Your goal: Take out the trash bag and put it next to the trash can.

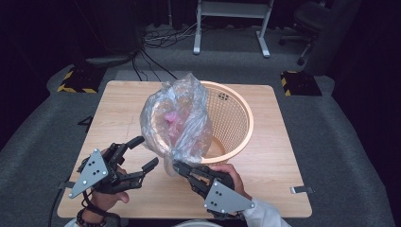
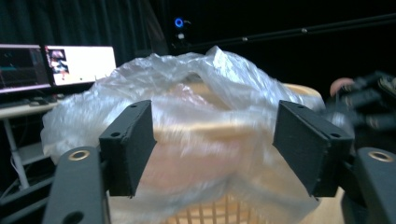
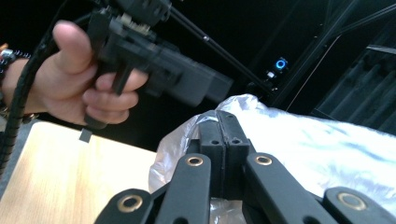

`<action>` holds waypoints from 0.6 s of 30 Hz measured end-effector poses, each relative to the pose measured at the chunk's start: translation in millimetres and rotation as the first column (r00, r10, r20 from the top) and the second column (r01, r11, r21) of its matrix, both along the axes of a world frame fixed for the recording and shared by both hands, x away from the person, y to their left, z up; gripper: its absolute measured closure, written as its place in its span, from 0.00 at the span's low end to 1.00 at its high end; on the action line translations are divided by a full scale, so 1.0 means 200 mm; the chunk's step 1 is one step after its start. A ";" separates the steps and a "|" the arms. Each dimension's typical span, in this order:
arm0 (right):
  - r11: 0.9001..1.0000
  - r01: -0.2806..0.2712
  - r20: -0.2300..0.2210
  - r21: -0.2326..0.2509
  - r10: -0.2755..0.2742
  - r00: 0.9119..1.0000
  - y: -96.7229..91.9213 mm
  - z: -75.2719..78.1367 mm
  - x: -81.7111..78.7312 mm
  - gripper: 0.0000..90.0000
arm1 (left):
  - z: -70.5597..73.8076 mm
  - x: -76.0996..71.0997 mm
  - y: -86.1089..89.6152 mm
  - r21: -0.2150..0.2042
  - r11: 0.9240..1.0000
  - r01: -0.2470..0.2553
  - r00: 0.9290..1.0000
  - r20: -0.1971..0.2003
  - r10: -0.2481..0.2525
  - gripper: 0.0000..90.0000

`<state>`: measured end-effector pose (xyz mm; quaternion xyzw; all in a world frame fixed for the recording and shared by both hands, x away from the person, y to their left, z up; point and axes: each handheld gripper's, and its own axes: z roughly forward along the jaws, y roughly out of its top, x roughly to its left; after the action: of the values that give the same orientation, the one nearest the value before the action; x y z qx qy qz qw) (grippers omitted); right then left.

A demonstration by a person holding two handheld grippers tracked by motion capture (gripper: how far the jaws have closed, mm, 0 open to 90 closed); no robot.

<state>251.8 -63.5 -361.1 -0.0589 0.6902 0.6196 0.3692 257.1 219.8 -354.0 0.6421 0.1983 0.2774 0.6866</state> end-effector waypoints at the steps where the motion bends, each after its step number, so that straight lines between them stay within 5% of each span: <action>1: 1.000 -0.003 0.005 -0.014 0.003 1.000 0.01 -0.01 0.00 1.00 | 0.00 0.00 -0.01 0.002 1.000 -0.006 1.000 0.007 0.006 0.28; 8: 0.997 -0.015 -0.036 -0.077 0.012 0.999 0.09 -0.11 0.05 1.00 | -0.01 -0.01 -0.09 -0.015 0.999 -0.047 0.998 0.051 0.048 0.22; 13: 0.991 -0.022 -0.032 -0.129 0.018 0.999 0.12 -0.16 0.04 1.00 | -0.05 0.00 -0.18 -0.017 0.995 -0.098 0.994 0.047 0.099 0.21; 18: 0.985 -0.029 -0.024 -0.168 0.025 0.999 0.14 -0.21 0.02 1.00 | -0.08 0.00 -0.22 0.051 0.984 -0.172 0.985 0.031 0.171 0.24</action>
<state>256.3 -35.3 -403.9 -0.0923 0.7434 0.5644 0.3469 257.7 175.4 -369.2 0.6370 0.2364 0.3490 0.6454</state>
